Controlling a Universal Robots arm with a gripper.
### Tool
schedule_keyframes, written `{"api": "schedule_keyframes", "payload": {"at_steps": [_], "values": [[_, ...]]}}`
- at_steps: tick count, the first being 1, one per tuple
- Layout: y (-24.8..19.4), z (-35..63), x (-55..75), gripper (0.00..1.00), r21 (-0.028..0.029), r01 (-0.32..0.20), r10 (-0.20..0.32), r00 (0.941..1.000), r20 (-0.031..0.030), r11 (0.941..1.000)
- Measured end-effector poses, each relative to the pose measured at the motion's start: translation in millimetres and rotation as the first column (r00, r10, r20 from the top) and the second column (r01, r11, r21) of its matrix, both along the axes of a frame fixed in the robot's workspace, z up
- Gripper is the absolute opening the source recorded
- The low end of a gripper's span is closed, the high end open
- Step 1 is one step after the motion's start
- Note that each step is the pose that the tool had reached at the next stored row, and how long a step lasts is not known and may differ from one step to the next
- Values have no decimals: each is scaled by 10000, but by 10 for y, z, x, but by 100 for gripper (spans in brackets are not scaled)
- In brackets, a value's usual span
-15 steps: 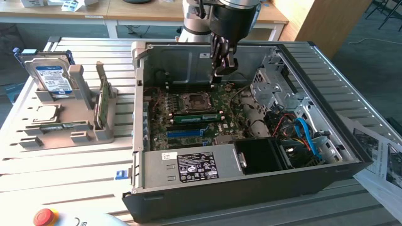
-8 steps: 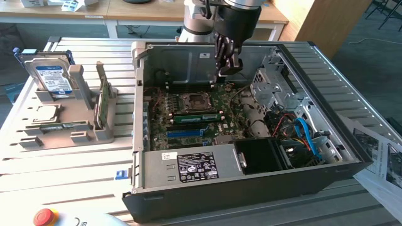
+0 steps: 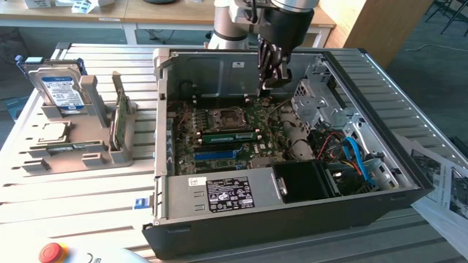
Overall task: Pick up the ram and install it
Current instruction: 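Press down the ram until it locks into place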
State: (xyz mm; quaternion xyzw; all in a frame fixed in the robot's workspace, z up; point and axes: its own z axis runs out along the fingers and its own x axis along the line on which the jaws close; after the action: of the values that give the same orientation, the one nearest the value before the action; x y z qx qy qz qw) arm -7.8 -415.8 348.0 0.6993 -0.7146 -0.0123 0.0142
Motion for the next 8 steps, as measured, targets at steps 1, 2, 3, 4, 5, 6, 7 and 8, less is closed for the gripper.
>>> {"api": "schedule_keyframes", "payload": {"at_steps": [1, 2, 3, 4, 5, 6, 7, 8], "values": [[-3, 0, 20, 10, -1, -2, 2, 10000, 0, 10000], [-5, 1, 39, 10, -1, -4, 4, 10000, 0, 10000], [-7, 0, 56, 10, -1, -4, 4, 10000, 0, 10000], [-9, 0, 72, 10, -1, -6, 6, 10000, -1, 10000], [-11, 0, 87, 10, -1, -9, 9, 10000, 0, 10000], [-13, 1, 104, 10, -1, -12, 12, 10000, 0, 10000], [-15, 1, 120, 10, -1, -15, 15, 10000, 0, 10000], [-16, 0, 136, 10, 0, -19, 19, 10000, 0, 10000]]}}
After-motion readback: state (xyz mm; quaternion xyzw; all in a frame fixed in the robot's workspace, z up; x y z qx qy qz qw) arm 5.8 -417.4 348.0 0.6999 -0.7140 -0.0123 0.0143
